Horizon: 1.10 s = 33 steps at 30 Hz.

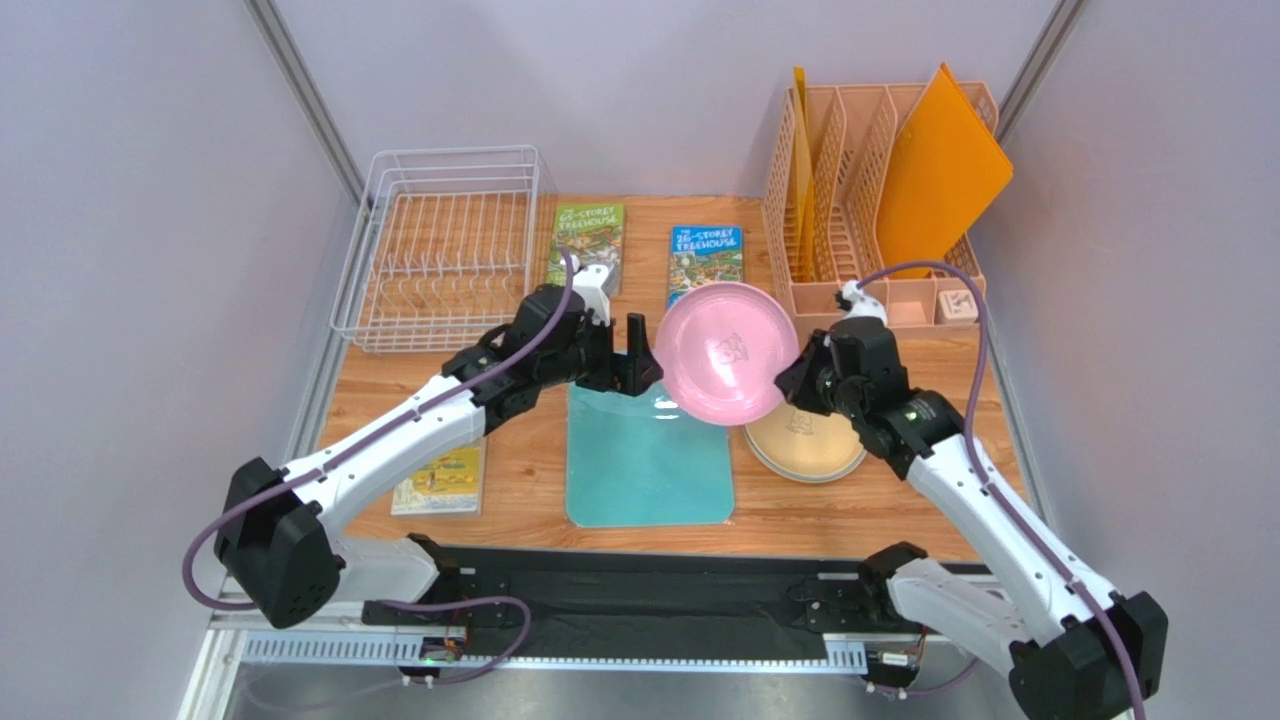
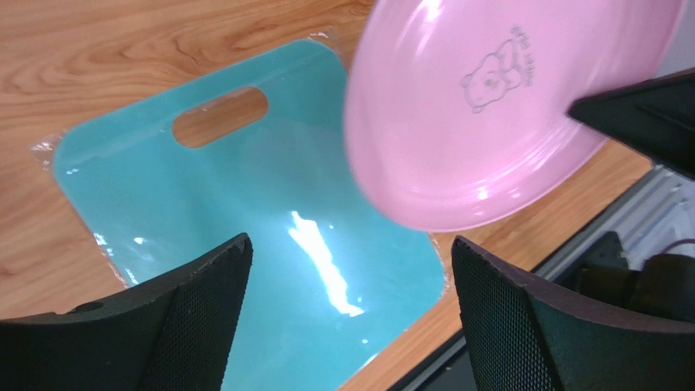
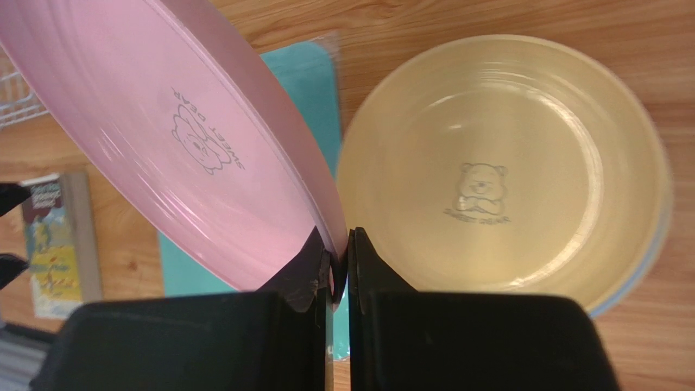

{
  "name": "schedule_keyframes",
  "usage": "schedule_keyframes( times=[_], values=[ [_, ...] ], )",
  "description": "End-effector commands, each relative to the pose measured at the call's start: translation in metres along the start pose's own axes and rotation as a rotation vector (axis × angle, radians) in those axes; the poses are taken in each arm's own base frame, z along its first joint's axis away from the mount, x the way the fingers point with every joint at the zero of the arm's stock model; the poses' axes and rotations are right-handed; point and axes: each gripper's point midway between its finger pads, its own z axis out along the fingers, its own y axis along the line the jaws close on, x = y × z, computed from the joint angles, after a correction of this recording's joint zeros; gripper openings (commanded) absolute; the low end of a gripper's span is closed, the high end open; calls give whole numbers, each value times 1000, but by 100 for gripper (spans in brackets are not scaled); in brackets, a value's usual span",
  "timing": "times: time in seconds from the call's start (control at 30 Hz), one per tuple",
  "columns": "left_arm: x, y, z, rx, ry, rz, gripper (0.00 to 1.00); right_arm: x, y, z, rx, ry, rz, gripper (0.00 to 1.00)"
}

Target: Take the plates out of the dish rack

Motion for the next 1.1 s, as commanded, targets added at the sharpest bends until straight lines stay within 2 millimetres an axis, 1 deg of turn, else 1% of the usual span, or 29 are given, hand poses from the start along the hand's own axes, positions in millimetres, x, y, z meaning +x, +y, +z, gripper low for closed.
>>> schedule_keyframes(
  times=[0.0,0.03,0.07,0.1,0.13,0.2,0.23,0.27,0.37,0.47,0.57,0.6,0.73,0.87,0.9,0.97,1.0,1.07],
  values=[
    [-21,15,-18,-111,-89,52,97,-8,-54,-26,245,-71,75,0],
    [-21,20,-21,-134,-98,55,97,-8,-64,-29,282,-72,101,0],
    [-22,25,-24,-157,-110,59,97,-2,-71,-31,305,-54,123,0],
    [-25,32,-27,-200,-132,67,97,0,-75,-33,315,-54,142,0],
    [-24,37,-31,-219,-142,73,97,4,-84,-33,342,-48,166,0],
    [-27,47,-37,-272,-170,86,97,9,-92,-34,369,-43,202,0],
    [-26,50,-42,-283,-181,91,97,13,-100,-35,395,-42,223,0],
    [-27,53,-44,-295,-191,92,97,14,-104,-36,407,-46,233,0],
    [-28,56,-51,-309,-210,101,98,14,-110,-41,416,-71,276,0],
    [-25,58,-50,-314,-204,100,97,19,-114,-41,426,-59,296,0],
    [-21,59,-47,-319,-192,101,98,26,-116,-37,435,-33,302,1],
    [-21,60,-47,-322,-188,100,97,28,-114,-34,421,-22,305,2],
    [-20,61,-45,-329,-184,102,98,35,-110,-26,399,21,306,10],
    [-20,62,-44,-332,-180,103,98,38,-110,-23,397,41,303,14],
    [-20,62,-42,-330,-178,103,98,39,-110,-23,396,43,302,19],
    [-20,62,-42,-331,-175,100,98,39,-110,-22,398,43,300,24],
    [-19,63,-40,-332,-170,104,98,40,-111,-23,398,44,301,32],
    [-17,63,-39,-337,-164,105,98,40,-111,-23,399,45,300,39]
  ],
)
